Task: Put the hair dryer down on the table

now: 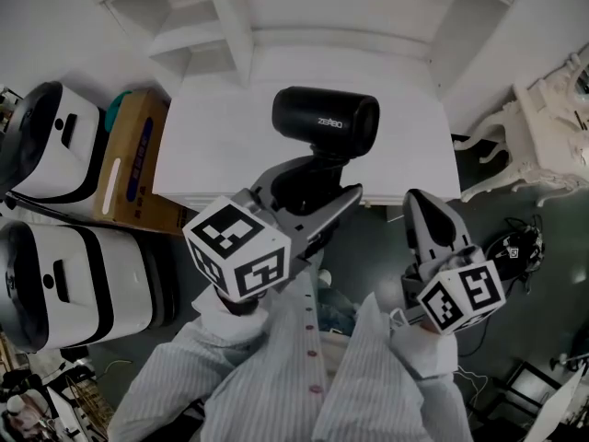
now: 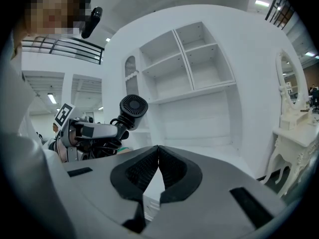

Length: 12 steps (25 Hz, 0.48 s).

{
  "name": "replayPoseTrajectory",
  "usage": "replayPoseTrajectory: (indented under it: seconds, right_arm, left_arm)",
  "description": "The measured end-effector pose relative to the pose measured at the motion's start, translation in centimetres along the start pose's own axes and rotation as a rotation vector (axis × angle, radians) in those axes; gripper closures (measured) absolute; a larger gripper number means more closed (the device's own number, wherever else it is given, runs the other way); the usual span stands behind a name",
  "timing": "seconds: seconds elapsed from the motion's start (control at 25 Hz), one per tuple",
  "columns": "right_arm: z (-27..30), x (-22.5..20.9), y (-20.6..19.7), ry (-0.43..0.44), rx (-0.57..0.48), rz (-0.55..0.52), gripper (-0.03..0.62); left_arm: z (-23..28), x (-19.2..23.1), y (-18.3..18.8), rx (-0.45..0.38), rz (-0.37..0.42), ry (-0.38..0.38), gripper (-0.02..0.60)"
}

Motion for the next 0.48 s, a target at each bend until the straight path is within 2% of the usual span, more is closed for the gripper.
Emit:
replayPoseTrajectory:
  seconds: [0.2, 0.48]
  right_arm:
    - [3.7, -1.6, 0.1, 0.024, 0.014, 0.004, 0.582]
    - [9.5, -5.2, 1.0, 0.021, 0.034, -0.011, 0.582]
  left_arm:
    - [1.9, 3.2, 1.1, -0.004, -0.012, 0.013, 0.334]
    - [6.9, 8.0, 3.9, 0.007, -0.009, -0.014, 0.334]
Point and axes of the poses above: the fingertips, and each gripper's own axes: z forward along the fingers, x to its left, y out of its top, the point moved 8 cm from there along -z, backward along the fingers, and after that the axes turned 5 degrees about -z, right-handed, at the moved point
